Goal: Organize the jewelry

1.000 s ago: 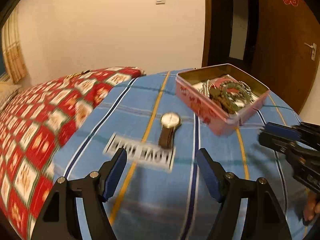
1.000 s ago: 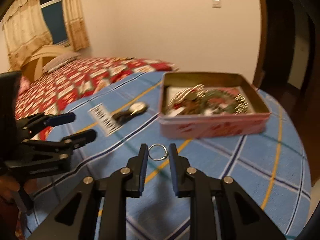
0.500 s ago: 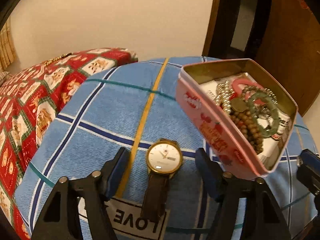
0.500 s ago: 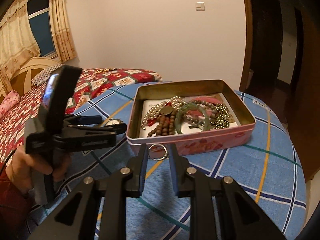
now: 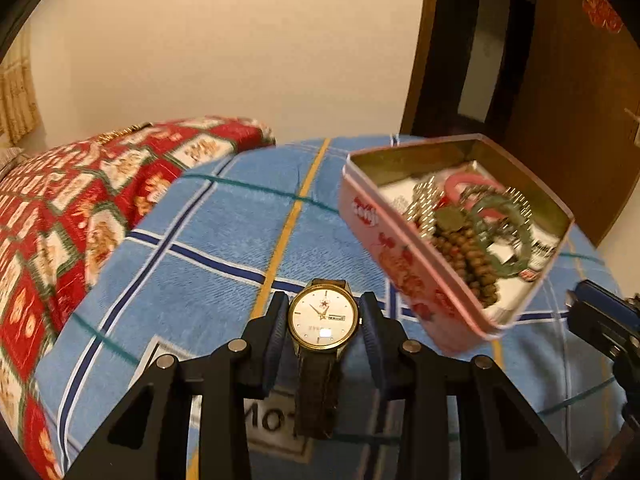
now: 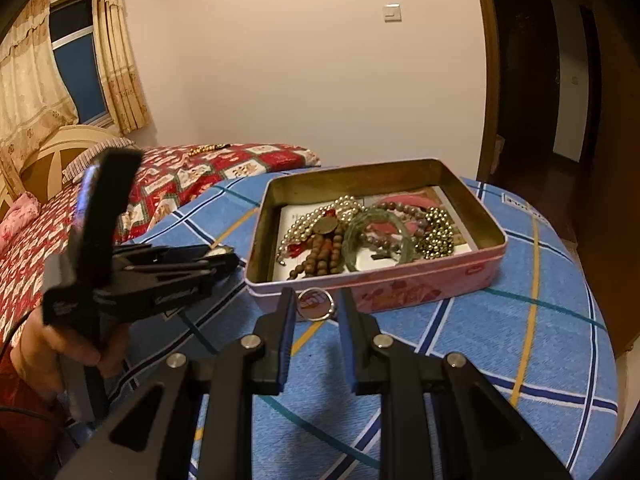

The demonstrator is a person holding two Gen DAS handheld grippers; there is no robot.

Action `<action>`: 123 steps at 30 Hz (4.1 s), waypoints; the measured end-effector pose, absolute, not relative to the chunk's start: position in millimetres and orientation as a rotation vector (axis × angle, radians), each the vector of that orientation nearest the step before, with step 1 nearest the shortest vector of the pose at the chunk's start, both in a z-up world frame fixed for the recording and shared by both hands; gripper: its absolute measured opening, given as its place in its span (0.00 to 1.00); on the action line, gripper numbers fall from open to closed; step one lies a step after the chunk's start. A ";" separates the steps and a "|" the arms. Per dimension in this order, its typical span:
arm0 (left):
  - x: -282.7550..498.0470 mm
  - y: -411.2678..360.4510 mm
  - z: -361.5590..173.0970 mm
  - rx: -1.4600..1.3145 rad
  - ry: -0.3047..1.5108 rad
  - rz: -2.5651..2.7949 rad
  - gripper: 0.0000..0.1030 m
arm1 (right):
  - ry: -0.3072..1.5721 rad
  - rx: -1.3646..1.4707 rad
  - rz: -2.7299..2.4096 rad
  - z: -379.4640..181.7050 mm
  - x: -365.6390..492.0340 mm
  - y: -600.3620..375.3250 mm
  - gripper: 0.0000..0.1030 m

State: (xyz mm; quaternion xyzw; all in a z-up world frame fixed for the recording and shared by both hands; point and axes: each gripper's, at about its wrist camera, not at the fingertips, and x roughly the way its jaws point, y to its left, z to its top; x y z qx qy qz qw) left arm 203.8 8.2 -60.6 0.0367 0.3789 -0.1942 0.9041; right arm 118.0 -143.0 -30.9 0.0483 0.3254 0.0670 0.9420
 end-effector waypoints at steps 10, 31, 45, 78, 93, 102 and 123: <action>140.1 14.3 -30.9 -0.004 0.639 -0.358 0.36 | 0.570 0.130 0.119 -18.8 109.5 -154.8 0.24; 155.8 -43.7 13.1 -0.028 0.531 -0.460 0.36 | 0.421 0.167 0.041 24.6 117.3 -197.4 0.24; 241.5 -83.3 -16.3 -0.009 0.623 -0.395 0.36 | 0.544 0.247 0.029 -4.0 220.7 -227.9 0.24; 198.7 -56.6 -8.9 -0.010 0.491 -0.292 0.67 | 0.365 0.329 -0.214 0.2 169.3 -270.0 0.92; 150.5 -52.0 -36.7 0.064 0.592 -0.202 0.67 | 0.499 0.315 -0.238 -20.9 126.8 -252.3 0.92; 142.7 -50.1 -47.1 0.054 0.656 -0.198 0.67 | 0.524 0.212 -0.269 -25.9 121.6 -235.2 0.92; 63.6 -35.9 -6.3 0.097 0.549 -0.144 0.68 | 0.469 0.195 -0.233 -3.2 42.1 -213.7 0.97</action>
